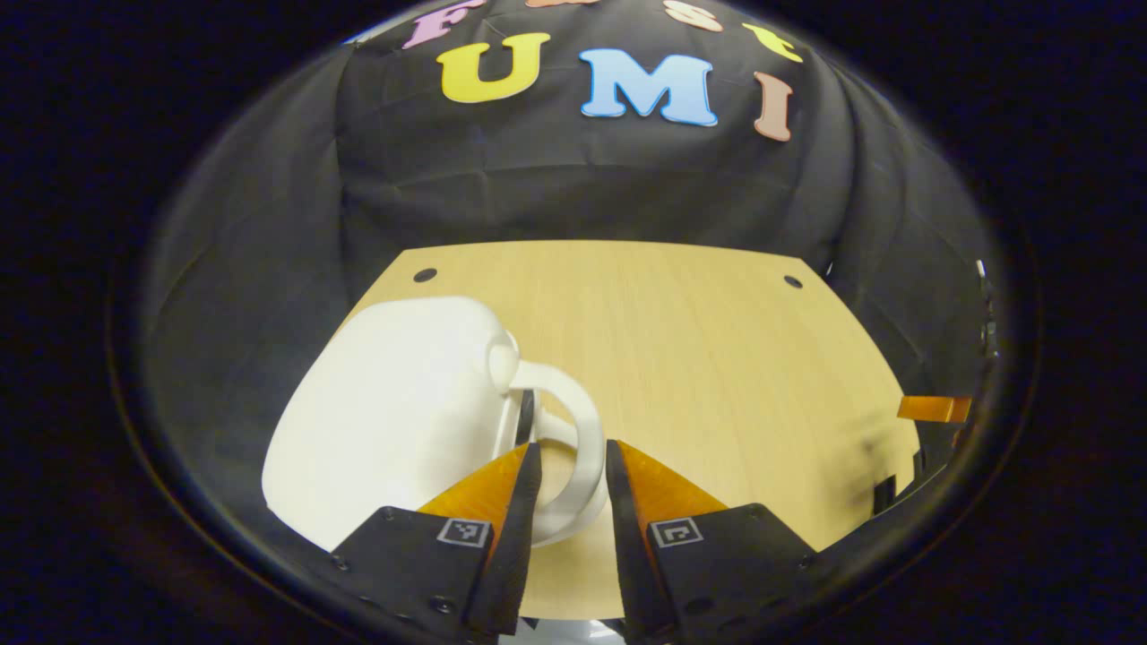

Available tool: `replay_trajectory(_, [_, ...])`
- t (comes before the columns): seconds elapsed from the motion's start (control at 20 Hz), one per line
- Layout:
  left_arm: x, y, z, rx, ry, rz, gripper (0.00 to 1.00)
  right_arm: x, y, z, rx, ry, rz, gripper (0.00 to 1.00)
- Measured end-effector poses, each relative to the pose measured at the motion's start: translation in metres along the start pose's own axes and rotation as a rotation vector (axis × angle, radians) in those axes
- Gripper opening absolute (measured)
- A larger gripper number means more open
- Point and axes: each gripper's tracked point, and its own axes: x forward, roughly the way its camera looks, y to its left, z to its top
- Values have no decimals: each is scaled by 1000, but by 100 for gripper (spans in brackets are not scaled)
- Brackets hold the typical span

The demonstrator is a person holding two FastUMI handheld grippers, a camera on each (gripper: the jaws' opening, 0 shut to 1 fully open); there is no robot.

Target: First open the suitcase, pack the skin care products into it, and then close the suitcase.

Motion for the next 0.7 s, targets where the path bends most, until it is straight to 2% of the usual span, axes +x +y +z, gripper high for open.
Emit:
replay_trajectory(0.1, [-6, -18, 45, 51, -93, 44, 51, -4, -3, 44, -92, -97, -15, 95])
replay_trajectory(0.15, [-11, -30, 72, 83, -161, 66, 55, -9, -4, 73, -134, -168, -35, 95])
replay_trajectory(0.2, [-13, -52, 101, 112, -241, 67, 53, -12, -5, 100, -169, -247, -56, 95])
replay_trajectory(0.25, [-16, -76, 126, 139, -299, 66, 62, -19, -3, 128, -192, -321, -79, 95])
replay_trajectory(0.3, [-21, -101, 149, 165, -354, 66, 61, -29, 4, 145, -199, -394, -93, 95])
replay_trajectory(0.4, [-32, -148, 192, 191, -478, 79, 67, -53, 21, 175, -172, -527, -85, 96])
replay_trajectory(0.5, [-50, -194, 224, 165, -616, 55, 84, -76, 29, 201, -158, -665, -71, 95])
replay_trajectory(0.55, [-55, -215, 227, 153, -635, 42, 91, -85, 30, 209, -176, -722, -69, 95])
replay_trajectory(0.6, [-65, -230, 233, 154, -654, 51, 91, -87, 26, 211, -200, -763, -74, 95])
replay_trajectory(0.7, [-72, -264, 230, 180, -663, 50, 90, -88, 19, 202, -234, -762, -64, 94])
